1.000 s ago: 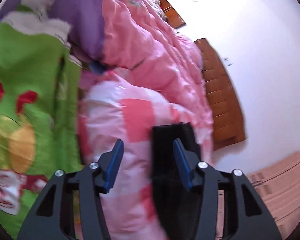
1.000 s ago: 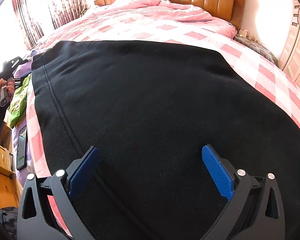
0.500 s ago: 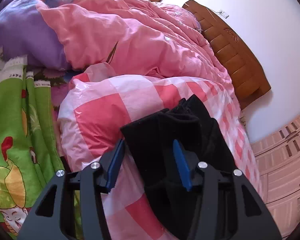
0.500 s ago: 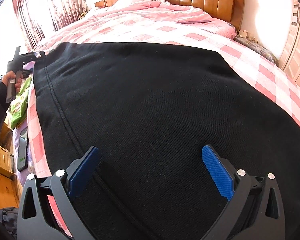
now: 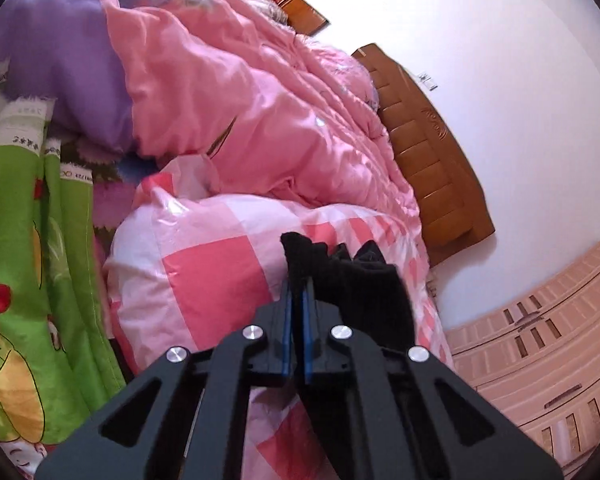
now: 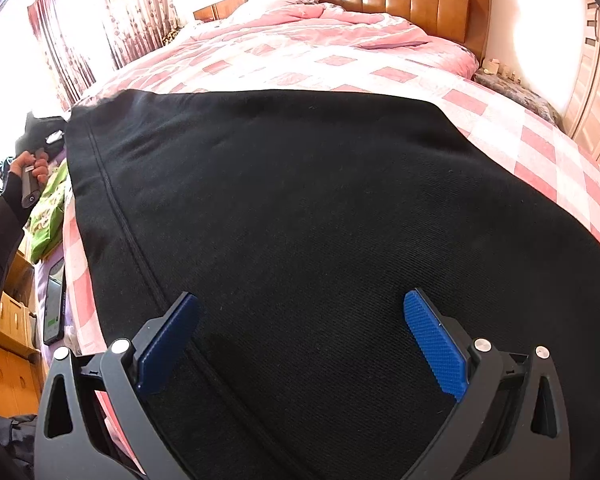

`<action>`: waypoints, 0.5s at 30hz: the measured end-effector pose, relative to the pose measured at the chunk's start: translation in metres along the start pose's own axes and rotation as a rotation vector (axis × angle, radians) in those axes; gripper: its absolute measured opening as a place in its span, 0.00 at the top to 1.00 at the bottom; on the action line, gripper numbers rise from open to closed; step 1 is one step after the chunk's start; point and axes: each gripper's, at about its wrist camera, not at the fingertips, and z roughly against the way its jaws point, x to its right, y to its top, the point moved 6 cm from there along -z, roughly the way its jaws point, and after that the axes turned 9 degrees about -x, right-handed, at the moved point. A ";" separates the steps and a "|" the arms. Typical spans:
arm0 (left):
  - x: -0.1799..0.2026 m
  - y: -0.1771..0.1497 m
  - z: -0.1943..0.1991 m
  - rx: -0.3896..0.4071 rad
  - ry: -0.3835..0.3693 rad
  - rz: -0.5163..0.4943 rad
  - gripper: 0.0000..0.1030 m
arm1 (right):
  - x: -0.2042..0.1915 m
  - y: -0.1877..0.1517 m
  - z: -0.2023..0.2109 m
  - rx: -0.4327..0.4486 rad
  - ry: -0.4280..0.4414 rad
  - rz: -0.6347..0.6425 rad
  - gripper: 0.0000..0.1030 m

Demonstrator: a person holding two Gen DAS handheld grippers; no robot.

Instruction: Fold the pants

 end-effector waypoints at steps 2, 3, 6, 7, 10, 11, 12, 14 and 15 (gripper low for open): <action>-0.003 -0.003 -0.011 -0.018 0.050 -0.034 0.96 | 0.001 0.000 0.001 0.003 0.005 -0.004 0.04; -0.007 -0.003 -0.017 -0.038 0.007 -0.019 0.96 | 0.001 0.000 0.001 0.004 0.008 -0.004 0.04; -0.014 -0.004 -0.013 -0.067 -0.098 0.034 0.87 | 0.002 -0.001 0.002 0.007 0.020 -0.008 0.04; -0.017 -0.005 -0.007 -0.064 -0.125 0.058 0.79 | 0.003 -0.001 0.002 0.009 0.023 -0.011 0.04; -0.019 -0.010 0.028 0.005 -0.239 0.113 0.12 | 0.001 -0.001 0.003 0.011 0.018 -0.012 0.04; -0.020 -0.012 0.039 0.034 -0.227 0.126 0.07 | 0.000 -0.001 0.002 0.010 0.014 -0.009 0.04; -0.019 -0.016 0.046 0.034 -0.233 0.117 0.08 | 0.000 -0.001 0.002 0.009 0.009 -0.006 0.04; -0.007 -0.025 0.049 -0.010 -0.270 0.064 0.08 | -0.001 -0.001 0.002 0.008 0.008 -0.006 0.04; 0.000 -0.028 0.049 -0.018 -0.264 0.040 0.08 | -0.001 -0.001 0.002 0.009 0.009 -0.006 0.04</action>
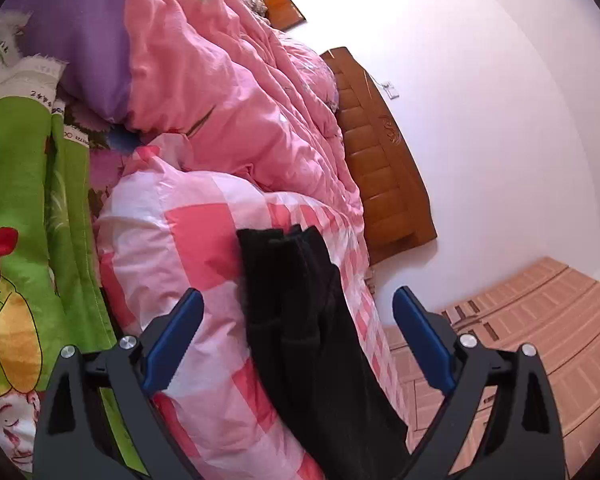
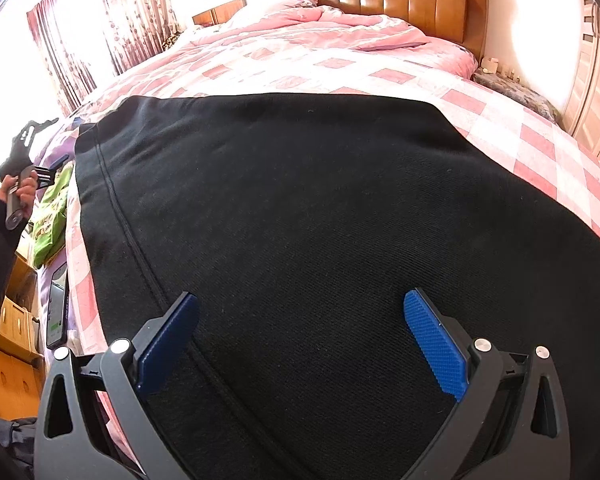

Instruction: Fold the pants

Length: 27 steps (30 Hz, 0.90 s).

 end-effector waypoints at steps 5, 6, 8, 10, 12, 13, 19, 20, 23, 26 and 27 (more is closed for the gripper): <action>0.016 -0.009 -0.034 -0.079 0.028 -0.062 0.09 | 0.000 0.000 0.000 0.000 -0.001 0.001 0.04; 0.014 -0.010 -0.046 -0.107 0.036 -0.060 0.09 | 0.001 0.000 0.000 0.000 -0.001 0.001 0.04; 0.008 -0.015 -0.063 -0.141 0.108 -0.070 0.09 | 0.001 0.000 0.001 0.001 0.002 -0.001 0.04; 0.007 -0.018 -0.071 -0.152 0.143 -0.099 0.09 | 0.001 0.000 0.001 0.003 0.005 -0.004 0.04; 0.012 -0.019 -0.072 -0.165 0.113 -0.097 0.18 | 0.001 0.000 0.001 0.003 0.007 -0.004 0.04; 0.017 -0.020 -0.070 -0.174 0.072 -0.089 0.27 | 0.001 0.000 0.001 0.003 0.006 -0.004 0.04; 0.002 -0.013 -0.089 -0.192 0.156 -0.068 0.37 | 0.001 -0.001 0.001 0.005 0.005 -0.003 0.04; 0.001 -0.014 -0.089 -0.188 0.145 -0.070 0.37 | 0.001 -0.001 0.001 0.006 0.007 -0.005 0.04; 0.002 -0.019 -0.087 -0.185 0.110 -0.087 0.35 | 0.001 0.000 0.001 0.007 0.010 -0.007 0.04; 0.007 -0.019 -0.091 -0.230 0.055 -0.103 0.19 | 0.001 0.000 0.001 0.005 0.006 -0.003 0.04; 0.013 -0.017 -0.093 -0.240 0.016 -0.104 0.13 | 0.001 0.000 0.001 0.004 0.006 -0.003 0.04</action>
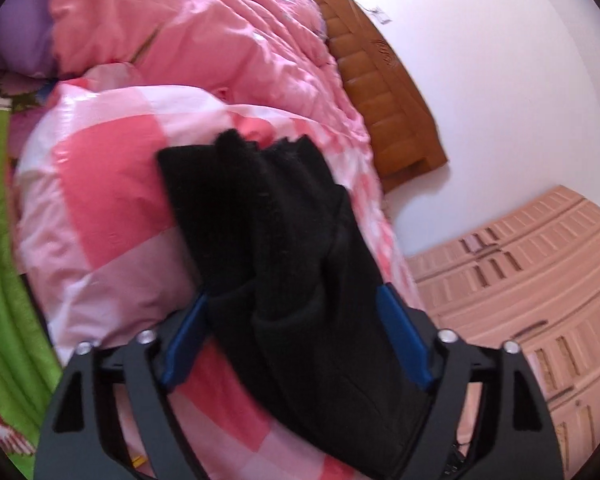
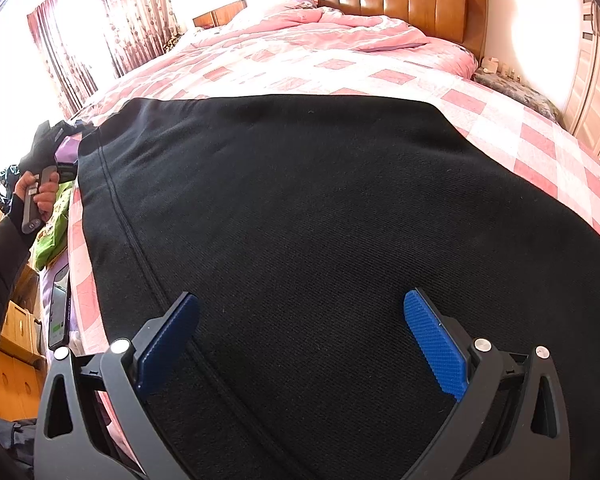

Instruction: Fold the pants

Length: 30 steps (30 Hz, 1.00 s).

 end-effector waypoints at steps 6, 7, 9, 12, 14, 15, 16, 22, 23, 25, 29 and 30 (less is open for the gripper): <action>0.010 0.003 -0.005 0.061 -0.019 -0.050 0.02 | 0.000 0.000 0.000 -0.001 -0.002 0.001 0.04; 0.016 0.000 -0.006 0.054 0.026 -0.088 0.02 | 0.000 0.000 0.000 -0.001 -0.002 0.001 0.04; 0.024 -0.002 0.001 0.090 -0.003 -0.111 0.03 | 0.000 0.000 0.000 -0.001 -0.002 0.001 0.04; 0.007 -0.001 -0.006 0.074 0.139 -0.062 0.52 | -0.001 0.000 -0.001 -0.004 -0.009 0.005 0.04; 0.000 -0.002 -0.011 0.053 0.242 -0.084 0.56 | -0.002 -0.001 -0.001 -0.006 -0.017 0.008 0.04; -0.001 -0.001 -0.008 0.058 0.224 -0.071 0.56 | -0.003 0.000 -0.001 -0.012 -0.026 0.010 0.04; -0.001 0.000 -0.006 0.060 0.210 -0.057 0.56 | -0.004 0.000 0.000 -0.021 -0.032 0.007 0.04; 0.001 -0.004 -0.006 0.072 0.264 -0.071 0.57 | -0.043 0.065 0.015 0.070 0.079 -0.034 0.04; 0.000 -0.004 -0.006 0.077 0.262 -0.066 0.57 | -0.059 0.081 0.009 0.064 0.076 0.002 0.04; 0.000 -0.003 -0.007 0.085 0.256 -0.047 0.57 | -0.094 0.117 -0.021 0.009 0.070 0.086 0.04; -0.001 0.001 -0.008 0.087 0.248 -0.009 0.55 | -0.152 0.158 -0.070 -0.049 0.037 0.240 0.04; -0.001 0.002 -0.008 0.091 0.247 -0.005 0.60 | -0.165 0.159 -0.079 -0.051 0.004 0.303 0.04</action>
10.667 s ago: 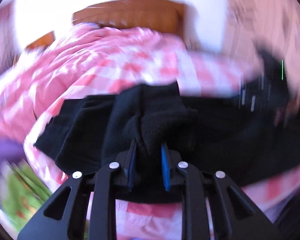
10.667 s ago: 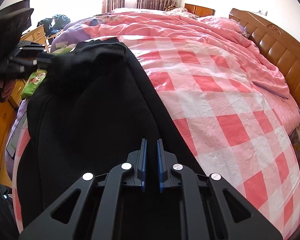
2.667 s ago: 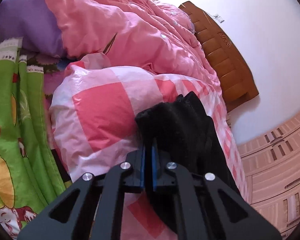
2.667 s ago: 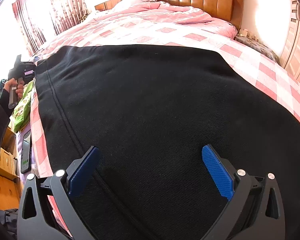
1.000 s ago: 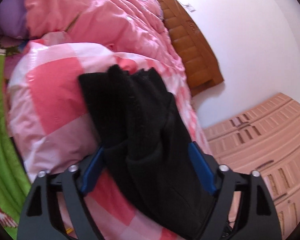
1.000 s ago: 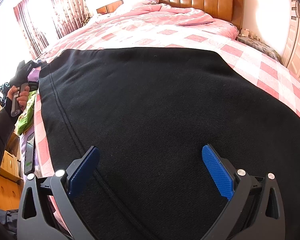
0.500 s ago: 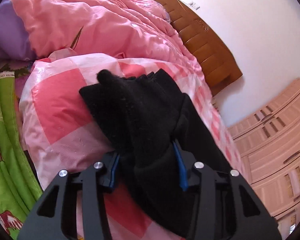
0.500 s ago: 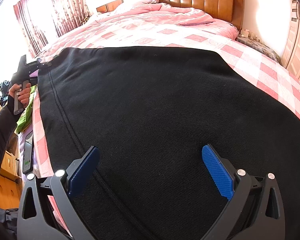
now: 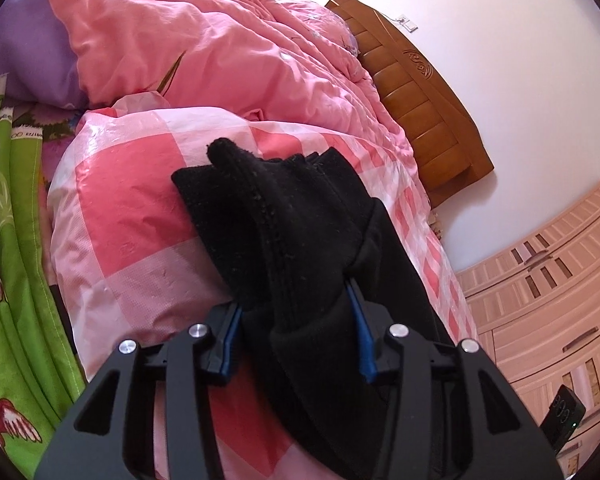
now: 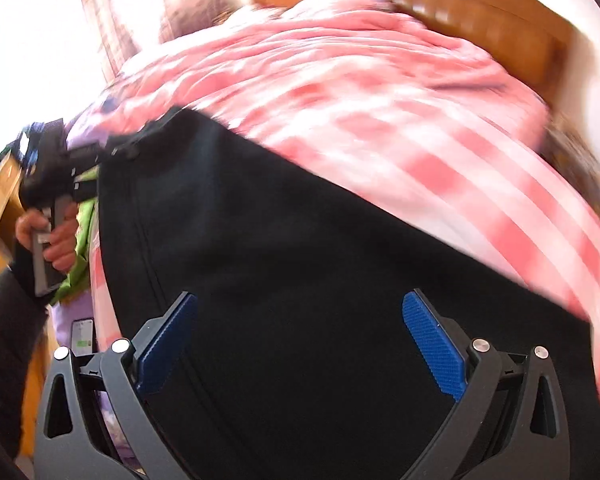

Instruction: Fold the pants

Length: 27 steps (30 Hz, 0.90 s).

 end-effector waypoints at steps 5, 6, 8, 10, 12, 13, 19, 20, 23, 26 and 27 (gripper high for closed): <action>0.014 0.009 0.013 0.111 0.120 -0.073 0.69 | -0.004 -0.017 -0.037 -0.058 0.012 0.030 0.04; 0.016 0.011 0.012 0.105 0.123 -0.080 0.69 | 0.000 -0.016 -0.036 -0.049 0.032 0.021 0.04; 0.016 0.013 0.011 0.093 0.121 -0.075 0.69 | -0.002 -0.014 -0.038 -0.053 0.010 0.028 0.04; 0.027 0.011 0.014 0.096 0.166 -0.122 0.68 | -0.005 -0.013 -0.037 -0.048 -0.005 0.040 0.04; 0.049 0.006 0.024 0.124 0.196 -0.187 0.68 | -0.001 -0.012 -0.030 -0.011 0.042 0.011 0.05; 0.066 0.002 0.030 0.144 0.212 -0.229 0.68 | 0.007 -0.013 -0.020 0.030 0.066 -0.027 0.05; 0.220 -0.070 0.050 0.272 0.299 -0.720 0.67 | 0.101 -0.065 0.100 0.336 0.067 -0.372 0.04; 0.251 -0.097 0.047 0.309 0.333 -0.852 0.67 | 0.117 -0.078 0.116 0.365 0.046 -0.407 0.04; 0.315 -0.179 0.039 0.391 0.339 -1.148 0.67 | 0.161 -0.130 0.163 0.430 -0.051 -0.518 0.04; 0.348 -0.272 0.015 0.423 0.352 -1.443 0.67 | 0.191 -0.185 0.194 0.466 -0.094 -0.640 0.04; 0.350 -0.310 -0.002 0.408 0.372 -1.570 0.67 | 0.198 -0.204 0.202 0.479 -0.098 -0.675 0.04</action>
